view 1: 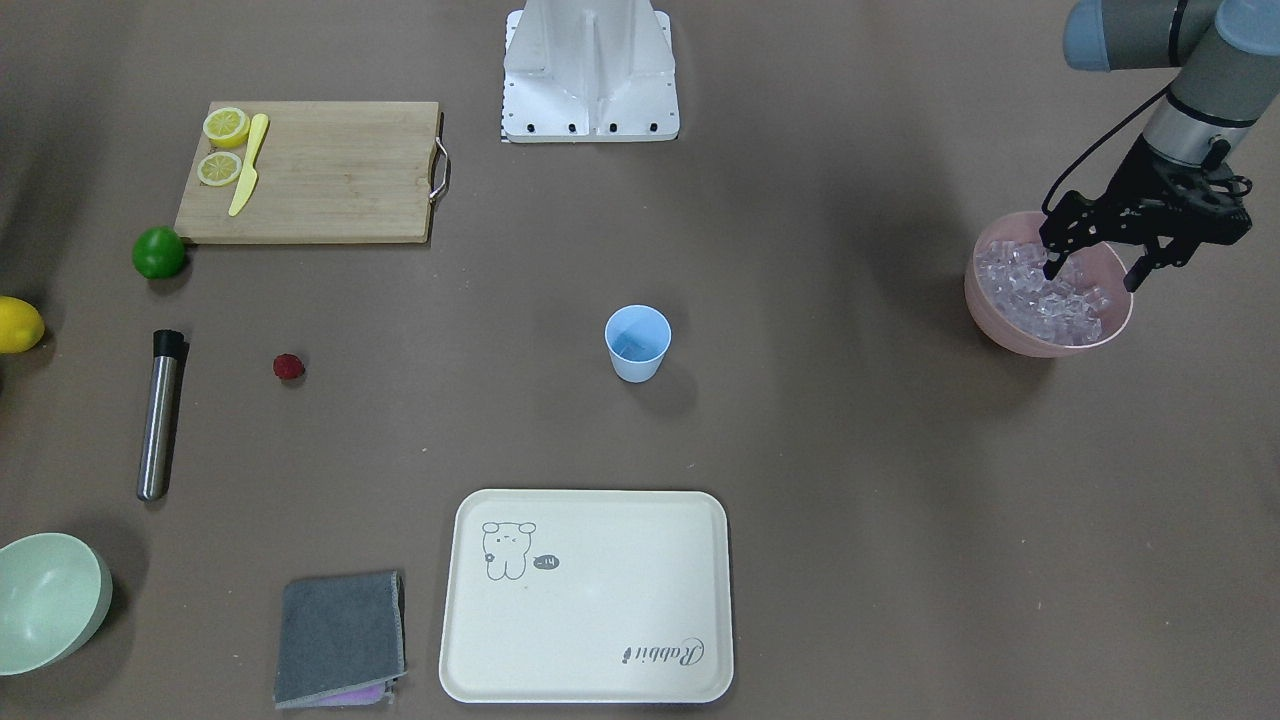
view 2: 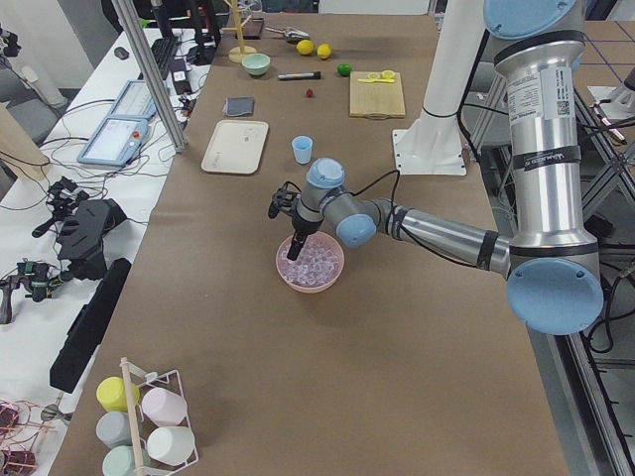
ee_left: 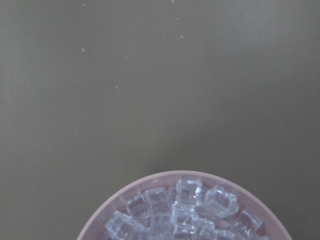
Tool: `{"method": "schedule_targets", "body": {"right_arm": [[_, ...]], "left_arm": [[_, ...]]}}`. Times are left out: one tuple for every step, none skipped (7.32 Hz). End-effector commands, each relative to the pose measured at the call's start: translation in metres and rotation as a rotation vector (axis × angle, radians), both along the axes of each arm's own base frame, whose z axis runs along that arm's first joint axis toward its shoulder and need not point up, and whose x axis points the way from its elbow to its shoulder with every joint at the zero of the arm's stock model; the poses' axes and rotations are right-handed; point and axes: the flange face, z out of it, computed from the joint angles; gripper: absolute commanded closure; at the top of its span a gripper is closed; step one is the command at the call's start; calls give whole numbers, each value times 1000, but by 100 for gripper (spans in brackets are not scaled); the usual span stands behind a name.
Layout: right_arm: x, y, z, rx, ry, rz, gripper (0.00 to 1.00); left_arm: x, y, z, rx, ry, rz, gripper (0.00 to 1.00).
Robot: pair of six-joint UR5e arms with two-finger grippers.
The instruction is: Mash ice and strawberries in cup
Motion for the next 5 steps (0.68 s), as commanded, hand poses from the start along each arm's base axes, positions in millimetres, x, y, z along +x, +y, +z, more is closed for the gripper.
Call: {"method": "schedule_targets", "body": {"right_arm": [[0,0,1,-2,0,0,0],[0,0,2,-2,0,-1,0],[0,1,3,-4,0,-1,0],[0,1,3,-4,0,-1,0],[0,1,4,-8,0,0,0]], "left_arm": [[0,12,14,52,-38,84,3],[-5,22,23,64,-37,93,3],[-2,33,31,75,-31,114,3],[-4,41,40,87,-27,127,3],[2,43,53,90,-25,140,3]]}}
